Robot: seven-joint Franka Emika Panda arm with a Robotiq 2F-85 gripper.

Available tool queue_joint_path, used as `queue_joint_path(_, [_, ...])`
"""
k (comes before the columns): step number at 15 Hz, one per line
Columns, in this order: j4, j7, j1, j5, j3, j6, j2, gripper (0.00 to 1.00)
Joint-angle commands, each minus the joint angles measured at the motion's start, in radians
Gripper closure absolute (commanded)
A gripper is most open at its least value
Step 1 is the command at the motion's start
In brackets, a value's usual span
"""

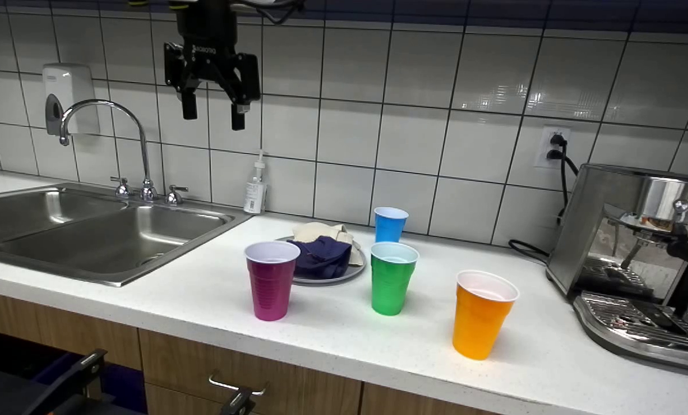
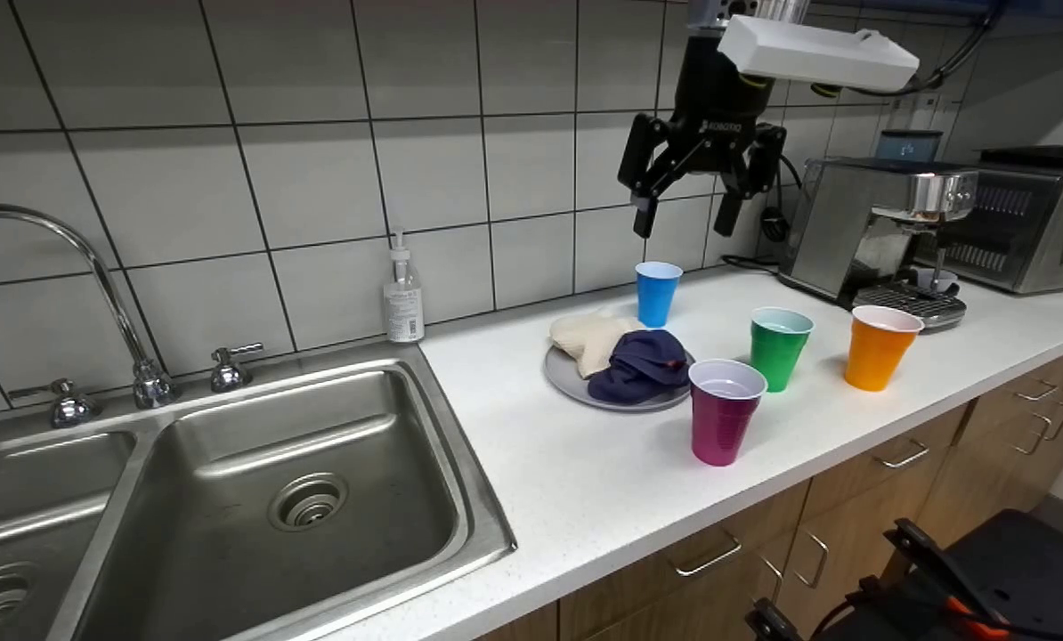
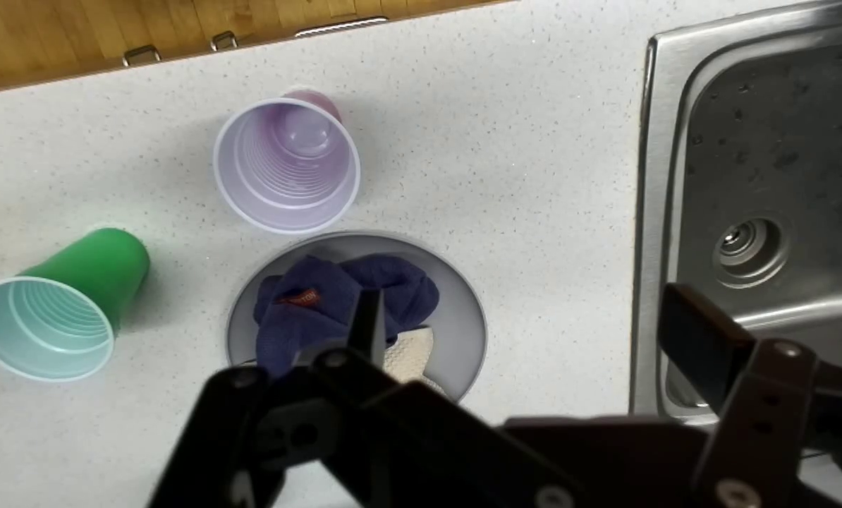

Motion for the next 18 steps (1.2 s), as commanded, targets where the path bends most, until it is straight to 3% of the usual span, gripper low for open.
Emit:
queue_joint_path(1, [-0.020, -0.018, 0.008, -0.004, 0.006, 0.016, -0.001, 0.00])
queue_joint_path(6, [-0.056, -0.015, 0.007, -0.019, 0.013, 0.078, 0.043, 0.00])
queue_joint_path(10, [-0.070, 0.005, -0.012, -0.068, 0.023, 0.199, 0.102, 0.00])
queue_joint_path(18, [-0.032, 0.053, -0.067, -0.155, 0.017, 0.362, 0.263, 0.00])
